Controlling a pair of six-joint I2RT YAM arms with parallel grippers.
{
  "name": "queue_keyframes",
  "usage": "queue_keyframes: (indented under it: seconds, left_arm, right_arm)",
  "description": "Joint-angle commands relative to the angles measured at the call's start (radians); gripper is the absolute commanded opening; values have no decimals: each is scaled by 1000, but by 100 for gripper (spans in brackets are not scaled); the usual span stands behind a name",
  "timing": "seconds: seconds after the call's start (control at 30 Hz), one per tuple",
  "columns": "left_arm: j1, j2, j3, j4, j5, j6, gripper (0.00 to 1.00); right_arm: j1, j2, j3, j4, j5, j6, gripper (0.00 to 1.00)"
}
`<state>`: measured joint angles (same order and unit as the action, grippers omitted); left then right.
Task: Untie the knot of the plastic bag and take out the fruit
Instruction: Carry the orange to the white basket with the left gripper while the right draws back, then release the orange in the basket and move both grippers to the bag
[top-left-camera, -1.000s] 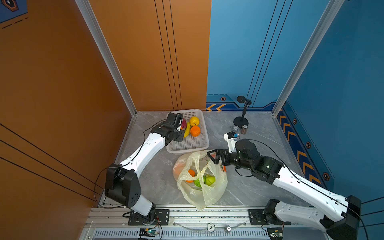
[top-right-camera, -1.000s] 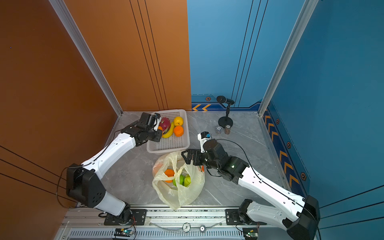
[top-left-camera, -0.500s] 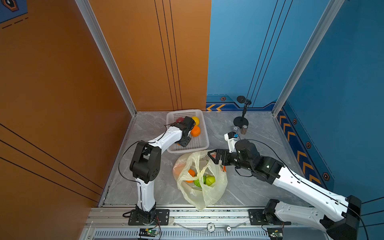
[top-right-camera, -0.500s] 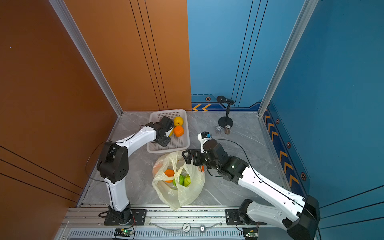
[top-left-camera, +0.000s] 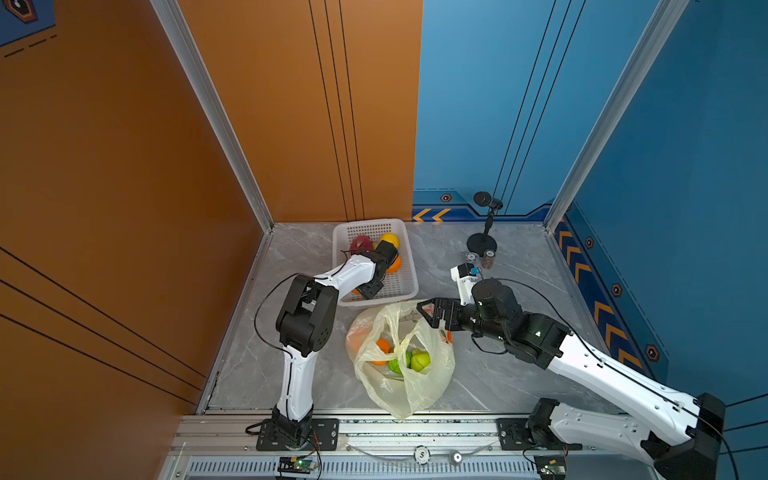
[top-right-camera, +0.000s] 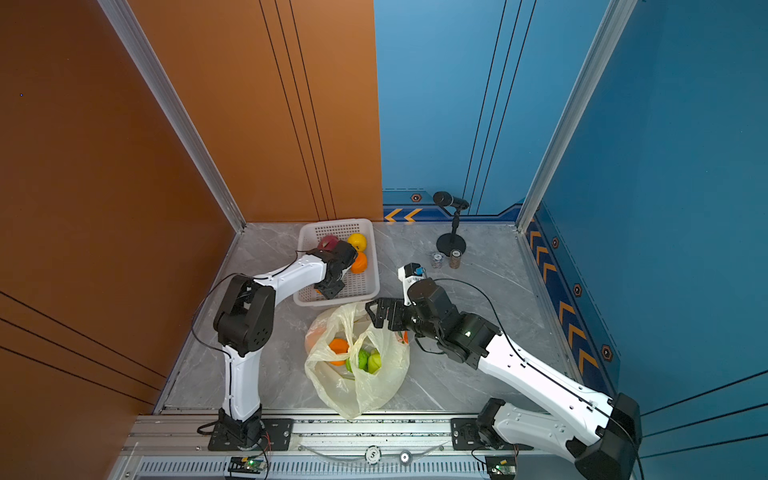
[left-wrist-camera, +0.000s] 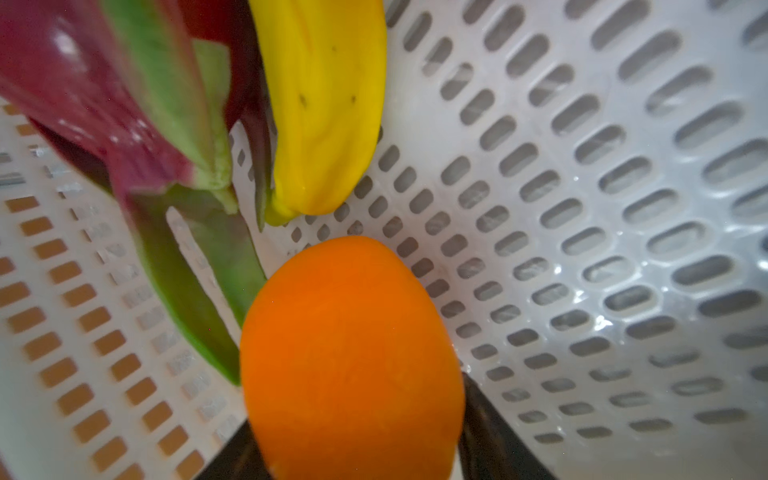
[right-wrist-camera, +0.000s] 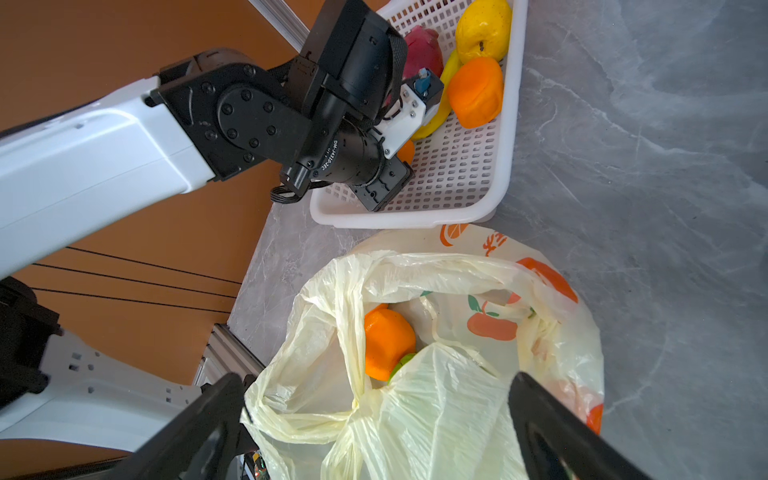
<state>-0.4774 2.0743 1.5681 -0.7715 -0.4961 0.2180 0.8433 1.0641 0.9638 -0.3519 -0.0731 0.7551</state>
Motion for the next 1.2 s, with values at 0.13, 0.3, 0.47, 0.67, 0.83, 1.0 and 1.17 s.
queue_keyframes:
  seconds: [0.13,0.3,0.47,0.67,0.83,1.0,1.17]
  left_arm:
    - [-16,-12,44,-40,11,5,82]
    - [-22,-61,49,-43,27,-1,85]
    - [-29,-145,56,-52,59,-21,90]
    - [-29,-296,43,-67,138,-80,89]
    - [-11,-484,-12,-48,355,-200,82]
    - [-4,-676,-117,12,538,-307,81]
    - [-16,-860,-267,40,663,-403,82]
  right_arm:
    - [-9,-32,-4,-18,25,-15,100]
    - [-11,-43,-4,-19,27,-15,100]
    - [-10,-46,-1,-15,25,-11,100]
    - [-6,-37,1,2,8,-3,100]
    - [6,-14,8,10,-12,-3,96]
    - [17,20,17,4,-26,7,90]
    - [36,51,25,4,-49,2,85]
